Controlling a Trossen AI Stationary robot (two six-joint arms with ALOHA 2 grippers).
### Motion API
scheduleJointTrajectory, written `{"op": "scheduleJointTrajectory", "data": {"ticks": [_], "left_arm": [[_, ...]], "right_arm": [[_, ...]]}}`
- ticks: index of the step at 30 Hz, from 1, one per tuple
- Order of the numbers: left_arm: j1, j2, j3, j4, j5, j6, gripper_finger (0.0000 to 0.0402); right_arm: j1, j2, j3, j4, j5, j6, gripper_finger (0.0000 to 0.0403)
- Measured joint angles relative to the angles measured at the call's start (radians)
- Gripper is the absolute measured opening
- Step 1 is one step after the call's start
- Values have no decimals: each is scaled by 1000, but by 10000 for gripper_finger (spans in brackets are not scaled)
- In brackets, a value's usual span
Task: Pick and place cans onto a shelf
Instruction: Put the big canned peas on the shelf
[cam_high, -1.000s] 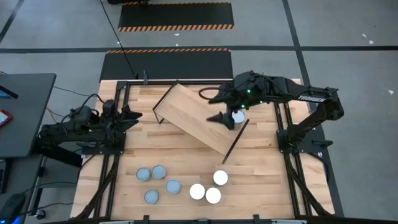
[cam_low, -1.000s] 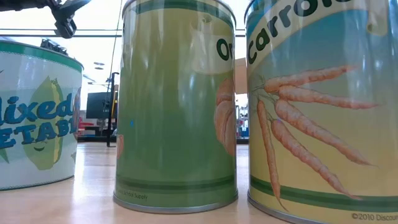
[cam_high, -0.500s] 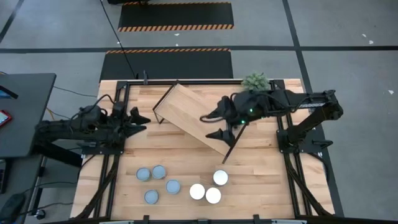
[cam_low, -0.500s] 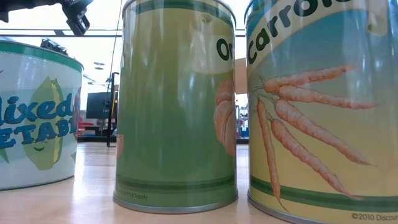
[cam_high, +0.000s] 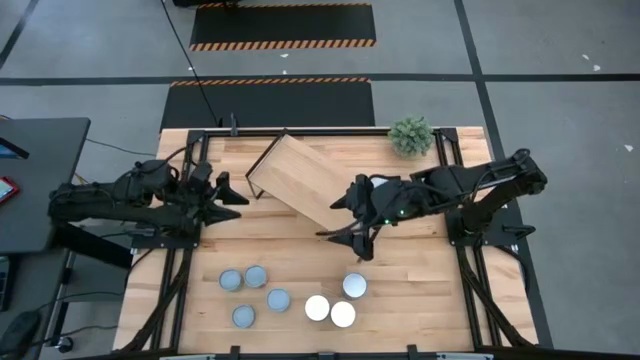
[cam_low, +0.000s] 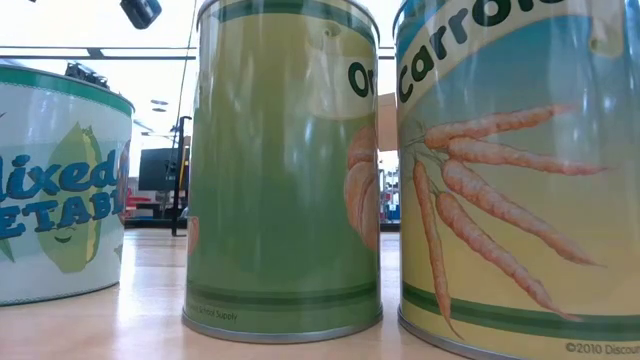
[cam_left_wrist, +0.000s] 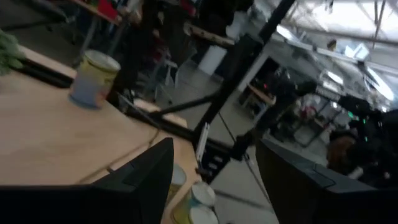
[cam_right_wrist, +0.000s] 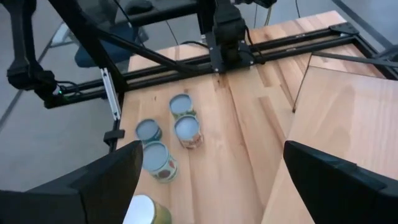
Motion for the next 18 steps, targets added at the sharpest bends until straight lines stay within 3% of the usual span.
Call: {"op": "scheduleJointTrajectory", "data": {"ticks": [8,18], "left_arm": [[-108,105,122,-96,-32,66,235],[-265,203,200,-186,-126,75,235]], "right_arm": [[53,2,1,0,86,19,395],[57,2,1,-76,89,17,395]]}}
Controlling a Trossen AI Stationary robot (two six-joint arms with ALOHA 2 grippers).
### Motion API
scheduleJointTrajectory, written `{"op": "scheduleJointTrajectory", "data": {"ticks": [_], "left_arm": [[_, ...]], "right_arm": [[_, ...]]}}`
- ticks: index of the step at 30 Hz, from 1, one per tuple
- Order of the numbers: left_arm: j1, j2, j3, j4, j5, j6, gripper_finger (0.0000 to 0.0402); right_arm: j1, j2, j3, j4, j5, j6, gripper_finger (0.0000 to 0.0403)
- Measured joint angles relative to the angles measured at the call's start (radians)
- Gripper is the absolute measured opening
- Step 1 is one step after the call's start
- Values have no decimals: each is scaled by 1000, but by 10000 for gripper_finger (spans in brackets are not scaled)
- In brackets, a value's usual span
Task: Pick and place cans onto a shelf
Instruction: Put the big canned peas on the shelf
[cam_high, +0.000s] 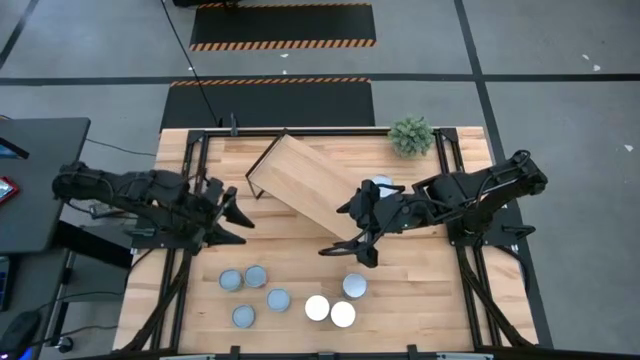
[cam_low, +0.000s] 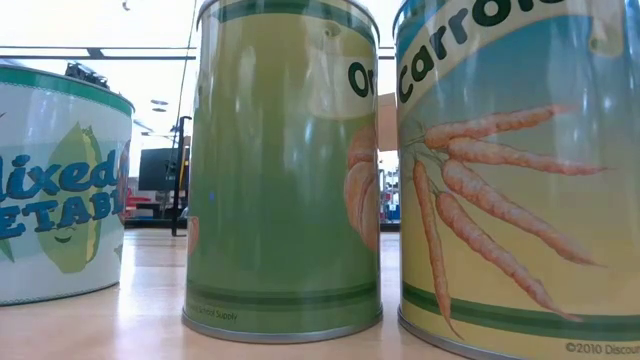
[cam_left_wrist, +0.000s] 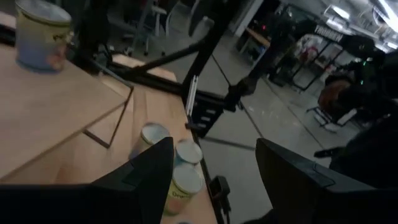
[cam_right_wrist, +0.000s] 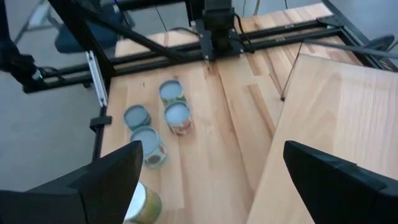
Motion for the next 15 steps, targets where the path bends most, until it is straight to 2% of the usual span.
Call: {"op": "scheduleJointTrajectory", "data": {"ticks": [6,15], "left_arm": [[-95,72,38,-11,-74,0,235],[-165,171,71,-16,-120,-2,235]], "right_arm": [[0,0,0,-11,-2,-10,395],[8,0,0,-25,1,-18,396]]}}
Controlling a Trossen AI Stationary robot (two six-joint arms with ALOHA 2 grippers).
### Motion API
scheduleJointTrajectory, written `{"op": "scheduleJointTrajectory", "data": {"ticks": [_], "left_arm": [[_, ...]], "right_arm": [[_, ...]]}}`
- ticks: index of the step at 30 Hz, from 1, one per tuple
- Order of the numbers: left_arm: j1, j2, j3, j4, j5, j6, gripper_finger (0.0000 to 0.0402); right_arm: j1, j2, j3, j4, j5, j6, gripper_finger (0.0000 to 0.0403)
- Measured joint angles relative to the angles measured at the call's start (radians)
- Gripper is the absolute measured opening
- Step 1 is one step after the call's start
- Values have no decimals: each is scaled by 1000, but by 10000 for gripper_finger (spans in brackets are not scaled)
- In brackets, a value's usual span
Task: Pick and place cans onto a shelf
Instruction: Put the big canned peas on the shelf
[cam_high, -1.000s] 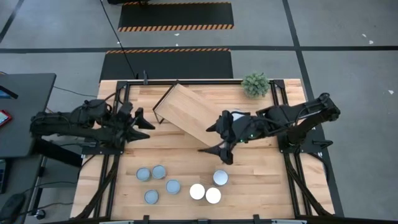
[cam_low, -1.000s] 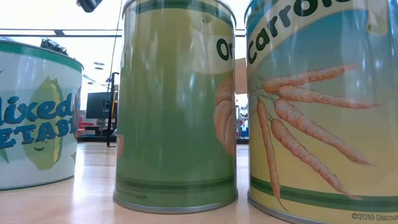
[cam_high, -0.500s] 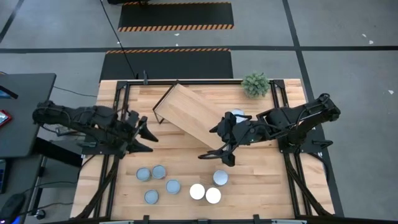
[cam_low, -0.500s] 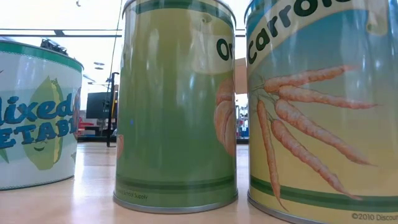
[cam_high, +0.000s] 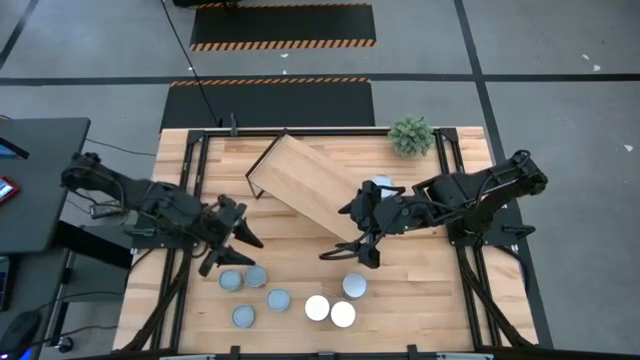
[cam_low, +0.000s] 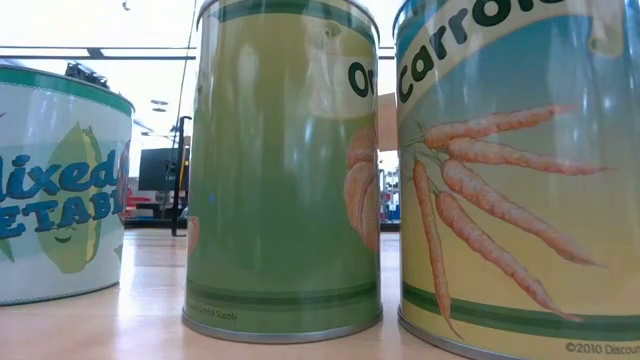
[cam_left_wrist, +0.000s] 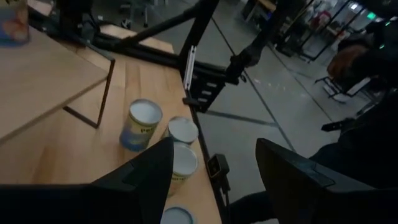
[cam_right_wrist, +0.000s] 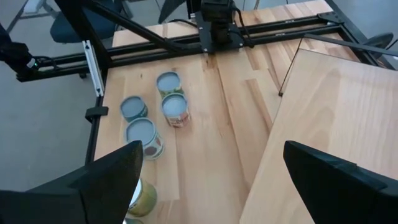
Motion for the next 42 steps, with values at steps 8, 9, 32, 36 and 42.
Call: {"op": "scheduleJointTrajectory", "data": {"ticks": [8,9,32,36,42], "left_arm": [[-10,46,0,-26,0,-53,235],[-10,48,0,-20,0,-59,235],[-7,36,0,-9,22,-131,235],[-4,12,0,-25,22,-131,235],[22,-58,0,-111,11,-131,235]], "right_arm": [[75,58,1,-10,-18,-91,396],[84,73,1,-11,-35,-112,396],[110,434,239,-430,-273,-613,396],[95,490,301,-483,-274,-628,398],[103,547,302,-499,-274,-648,399]]}}
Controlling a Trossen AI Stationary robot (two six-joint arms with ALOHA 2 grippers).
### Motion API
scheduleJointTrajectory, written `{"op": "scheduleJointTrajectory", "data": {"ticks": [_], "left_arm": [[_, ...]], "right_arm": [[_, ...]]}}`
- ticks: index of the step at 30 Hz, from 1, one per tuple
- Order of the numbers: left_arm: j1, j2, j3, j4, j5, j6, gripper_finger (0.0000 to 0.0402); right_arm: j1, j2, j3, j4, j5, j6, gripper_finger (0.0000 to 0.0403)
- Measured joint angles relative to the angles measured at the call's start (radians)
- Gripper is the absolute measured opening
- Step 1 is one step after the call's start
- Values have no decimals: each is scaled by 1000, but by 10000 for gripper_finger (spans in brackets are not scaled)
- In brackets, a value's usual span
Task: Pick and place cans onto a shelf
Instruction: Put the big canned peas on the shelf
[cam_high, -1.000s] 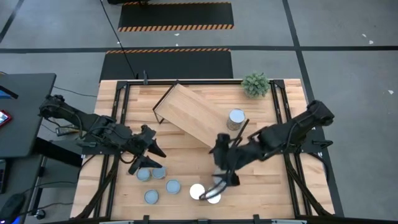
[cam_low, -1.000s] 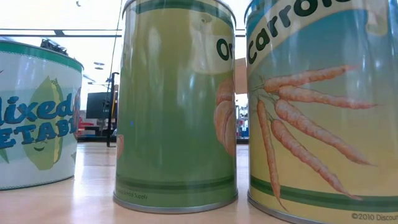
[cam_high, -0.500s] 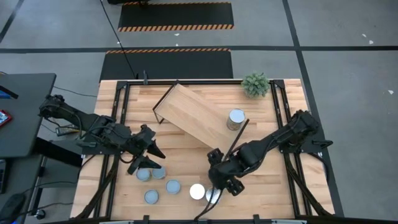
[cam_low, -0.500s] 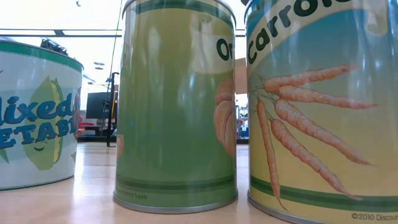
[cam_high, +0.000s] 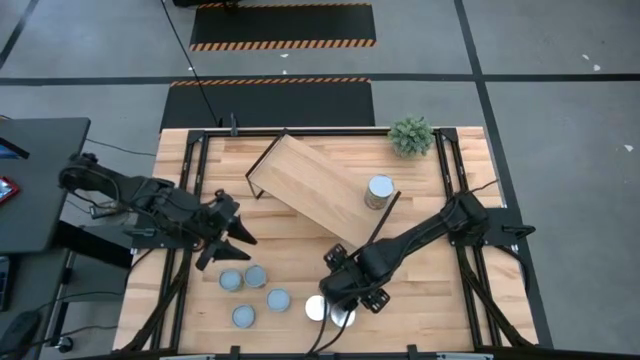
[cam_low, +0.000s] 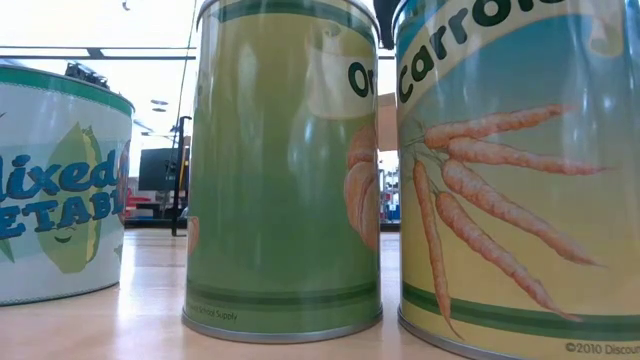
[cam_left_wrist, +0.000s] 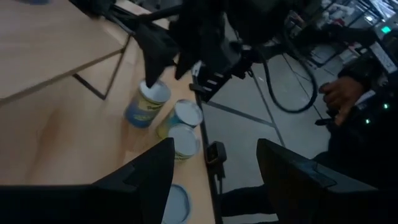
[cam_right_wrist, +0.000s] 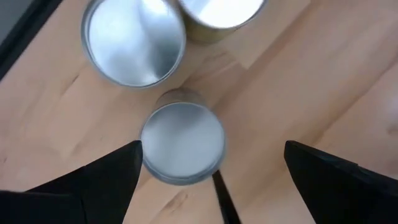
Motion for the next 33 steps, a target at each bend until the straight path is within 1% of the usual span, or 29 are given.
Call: {"op": "scheduleJointTrajectory", "data": {"ticks": [6,10,13,17,23,26,31,33], "left_arm": [[26,-60,0,-40,-11,1,235],[40,-85,0,-54,-12,9,235],[47,-91,0,-53,-12,9,235],[50,-92,0,-54,-12,9,235],[50,-92,0,-58,-12,11,235],[50,-92,0,-58,-12,11,235],[50,-92,0,-58,-12,11,235],[50,-91,0,-58,-12,11,235]], "right_arm": [[8,44,-1,-23,-11,0,400],[7,42,-39,2,-36,1,399],[7,43,-70,-8,-52,8,399],[7,43,-108,22,-34,37,399],[7,42,-152,74,-45,65,396],[6,42,-178,100,-44,65,380],[5,42,-206,140,-44,65,327],[2,41,-206,143,-44,65,315]]}}
